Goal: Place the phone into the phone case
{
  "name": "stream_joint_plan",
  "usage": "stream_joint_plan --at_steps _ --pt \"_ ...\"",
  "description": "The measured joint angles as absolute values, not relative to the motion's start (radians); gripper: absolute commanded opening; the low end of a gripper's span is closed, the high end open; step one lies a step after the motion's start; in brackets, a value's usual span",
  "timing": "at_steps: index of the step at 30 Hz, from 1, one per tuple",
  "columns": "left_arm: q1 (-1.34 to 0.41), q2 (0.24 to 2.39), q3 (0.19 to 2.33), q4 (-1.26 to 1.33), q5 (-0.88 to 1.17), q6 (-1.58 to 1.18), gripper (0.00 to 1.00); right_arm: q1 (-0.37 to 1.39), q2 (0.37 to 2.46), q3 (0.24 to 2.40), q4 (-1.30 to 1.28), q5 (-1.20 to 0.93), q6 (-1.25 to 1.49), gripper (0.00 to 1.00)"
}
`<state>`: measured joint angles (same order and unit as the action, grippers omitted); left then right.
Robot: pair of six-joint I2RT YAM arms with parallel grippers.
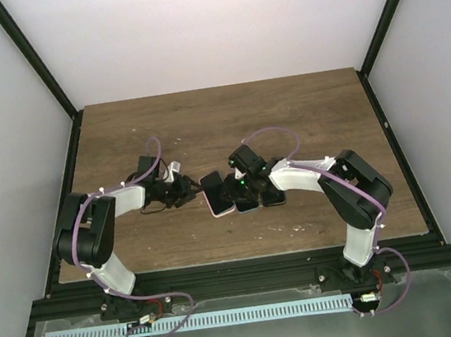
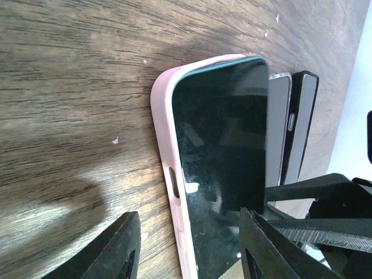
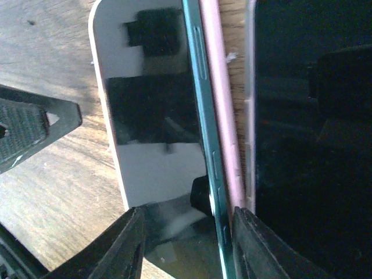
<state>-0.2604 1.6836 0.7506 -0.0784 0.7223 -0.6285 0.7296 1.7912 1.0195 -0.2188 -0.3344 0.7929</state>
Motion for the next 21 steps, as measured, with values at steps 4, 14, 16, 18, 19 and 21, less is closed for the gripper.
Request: stream_joint_plan --at_steps 4,14,16,18,19,21 --pt "-0.260 1.690 0.749 -0.059 0.738 -0.632 0.48 0.730 1.787 1.033 -0.249 -0.308 0.776 0.47" --pt "-0.260 1.709 0.745 -0.035 0.749 -0.650 0.47 0.730 1.797 1.053 -0.251 -0.293 0.721 0.24" --pt "-0.258 1.710 0.745 -0.042 0.747 -0.648 0.47 0.729 1.806 1.063 -0.246 -0.294 0.714 0.19" --pt "-0.255 1.711 0.745 -0.051 0.746 -0.646 0.46 0.729 1.811 1.065 -0.234 -0.300 0.701 0.16" --pt "-0.252 1.711 0.745 -0.055 0.745 -0.645 0.46 0.729 1.813 1.066 -0.227 -0.308 0.697 0.16" --pt "-0.247 1.711 0.745 -0.063 0.743 -0.642 0.44 0.729 1.822 1.071 -0.216 -0.321 0.692 0.15"
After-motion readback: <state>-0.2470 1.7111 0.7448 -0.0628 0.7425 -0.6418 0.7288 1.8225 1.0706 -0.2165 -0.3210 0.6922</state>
